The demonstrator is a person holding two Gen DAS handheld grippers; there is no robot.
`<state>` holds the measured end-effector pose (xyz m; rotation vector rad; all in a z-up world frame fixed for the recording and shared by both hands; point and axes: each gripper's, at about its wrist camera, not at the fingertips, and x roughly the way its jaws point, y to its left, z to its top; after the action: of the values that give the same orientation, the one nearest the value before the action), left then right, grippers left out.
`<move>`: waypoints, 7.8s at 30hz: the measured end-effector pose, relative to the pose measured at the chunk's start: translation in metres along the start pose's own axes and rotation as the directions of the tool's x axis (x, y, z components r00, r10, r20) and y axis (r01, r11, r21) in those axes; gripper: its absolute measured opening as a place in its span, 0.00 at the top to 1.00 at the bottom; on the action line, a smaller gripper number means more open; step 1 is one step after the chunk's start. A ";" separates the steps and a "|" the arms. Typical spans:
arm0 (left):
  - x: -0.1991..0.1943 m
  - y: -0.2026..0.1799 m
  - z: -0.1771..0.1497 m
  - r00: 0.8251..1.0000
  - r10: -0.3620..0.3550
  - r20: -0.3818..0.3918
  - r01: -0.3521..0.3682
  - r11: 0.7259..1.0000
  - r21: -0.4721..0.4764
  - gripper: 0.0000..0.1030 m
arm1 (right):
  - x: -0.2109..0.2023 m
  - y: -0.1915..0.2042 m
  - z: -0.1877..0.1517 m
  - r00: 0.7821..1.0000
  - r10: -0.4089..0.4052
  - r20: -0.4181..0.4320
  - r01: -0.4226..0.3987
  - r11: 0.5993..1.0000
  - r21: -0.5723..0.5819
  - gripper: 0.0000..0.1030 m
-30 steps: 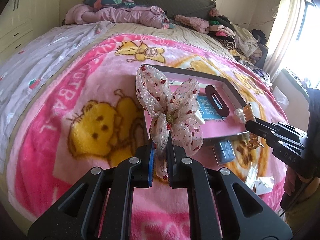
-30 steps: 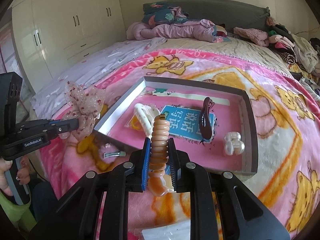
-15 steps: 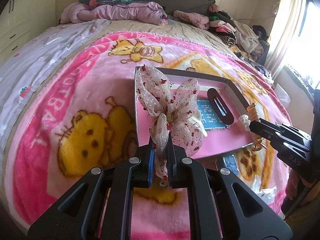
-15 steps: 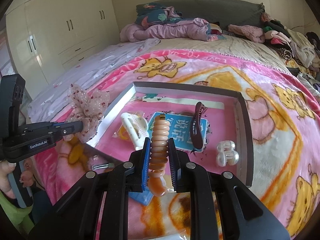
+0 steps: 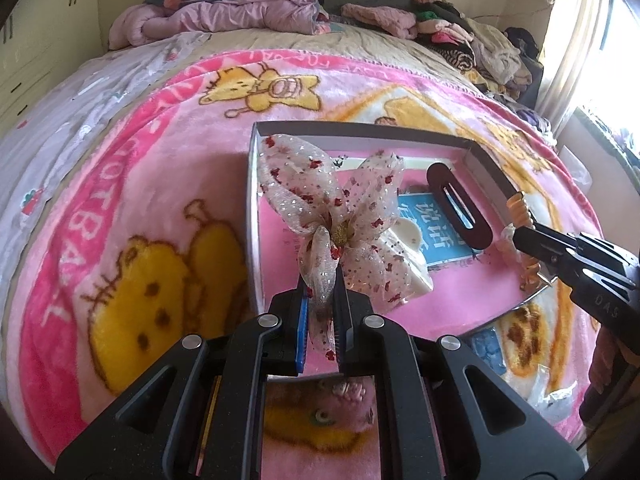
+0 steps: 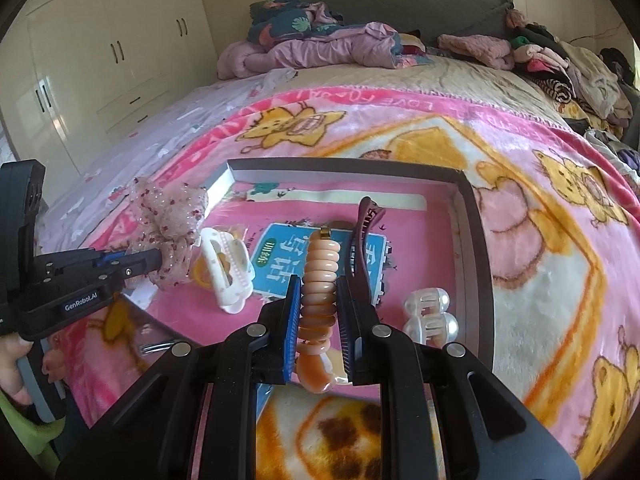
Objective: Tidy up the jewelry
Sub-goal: 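Carry the bow with the left tool over the box while the right tool carries the spiral tie, then open the left tool to drop the bow in the box while the right tool releases the spiral tie, then withdraw both open tools from the box toward the remaining items, then grasp the clear earring card with the right tool while the left tool grasps the pink pom-pom clip, then carry the pom-pom clip with the left tool into the box while the right tool carries the earring card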
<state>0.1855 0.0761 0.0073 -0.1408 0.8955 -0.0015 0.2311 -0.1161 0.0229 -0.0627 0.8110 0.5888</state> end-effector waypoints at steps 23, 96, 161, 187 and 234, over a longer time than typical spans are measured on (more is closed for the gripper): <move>0.030 -0.021 -0.004 0.996 -0.070 -0.051 0.073 0.996 0.050 0.94 | 0.046 -0.011 0.000 0.996 -0.019 -0.082 0.021 0.999 0.025 0.83; -0.085 0.011 -0.038 0.994 0.014 0.108 -0.007 0.998 -0.061 0.11 | -0.082 0.022 -0.020 0.995 -0.062 0.079 0.060 0.998 0.027 0.18; -0.066 -0.070 -0.122 1.000 -0.014 0.008 0.013 0.999 0.052 0.11 | -0.108 -0.011 -0.172 0.996 -0.074 -0.058 0.078 0.996 0.053 0.18; -0.024 -0.034 -0.102 0.998 0.057 -0.013 -0.058 0.996 -0.066 0.11 | -0.079 -0.013 -0.178 0.990 -0.136 -0.032 0.137 0.990 0.042 0.39; -0.051 0.009 -0.054 0.998 -0.016 0.057 0.023 0.990 -0.137 0.74 | -0.059 0.038 -0.061 0.997 -0.046 0.054 0.051 0.995 -0.090 0.48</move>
<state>0.1110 0.0813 0.0125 -0.2773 0.8380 0.0460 0.1390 -0.1283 0.0278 -0.1501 0.7302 0.5793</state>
